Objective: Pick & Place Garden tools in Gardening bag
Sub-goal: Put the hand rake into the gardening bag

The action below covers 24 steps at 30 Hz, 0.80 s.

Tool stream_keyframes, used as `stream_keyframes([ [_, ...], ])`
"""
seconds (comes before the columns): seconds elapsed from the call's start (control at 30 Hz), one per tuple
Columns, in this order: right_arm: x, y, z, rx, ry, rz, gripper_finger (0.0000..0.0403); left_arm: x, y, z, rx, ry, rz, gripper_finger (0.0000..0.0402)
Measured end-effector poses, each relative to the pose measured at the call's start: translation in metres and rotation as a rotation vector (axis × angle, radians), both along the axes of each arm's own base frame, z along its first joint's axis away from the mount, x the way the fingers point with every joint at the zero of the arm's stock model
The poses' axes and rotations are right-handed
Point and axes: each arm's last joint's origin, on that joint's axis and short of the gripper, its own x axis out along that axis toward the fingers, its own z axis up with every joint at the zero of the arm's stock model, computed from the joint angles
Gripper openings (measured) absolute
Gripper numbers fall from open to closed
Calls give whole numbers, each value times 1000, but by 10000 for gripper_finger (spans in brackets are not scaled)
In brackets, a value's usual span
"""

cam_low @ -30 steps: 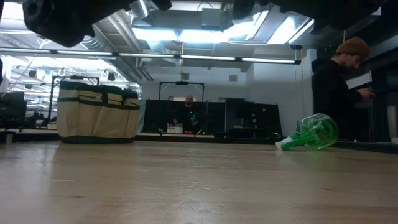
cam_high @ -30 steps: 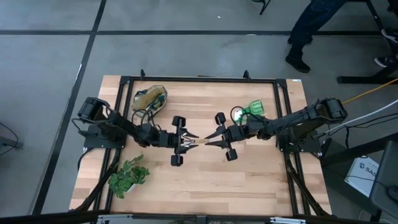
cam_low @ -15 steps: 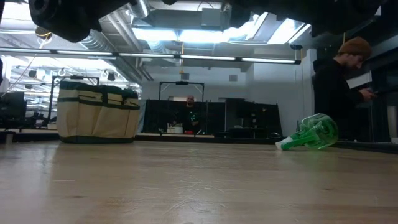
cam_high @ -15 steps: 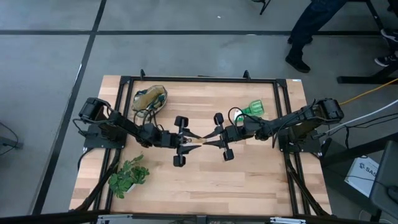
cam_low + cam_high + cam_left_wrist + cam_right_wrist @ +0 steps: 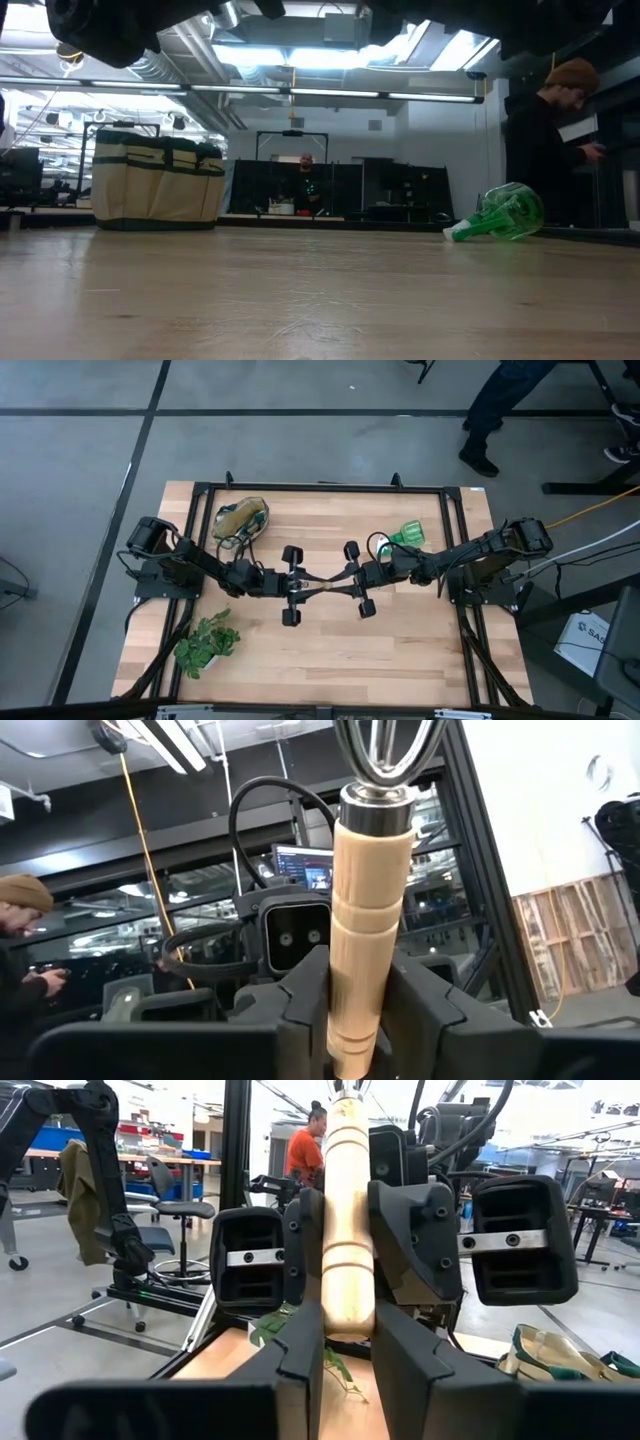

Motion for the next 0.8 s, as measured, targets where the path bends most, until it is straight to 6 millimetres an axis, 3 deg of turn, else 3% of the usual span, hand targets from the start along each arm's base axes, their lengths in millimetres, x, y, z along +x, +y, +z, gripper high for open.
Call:
stream_keyframes([
  [0.5, 1, -1, -4, -8, 41, -53, 119, -1, 2, 2, -51, 59, 71, 66],
  [0.8, 1, -3, -13, 35, 145, -118, 183, -26, 6, 35, -102, 208, 212, 66],
])
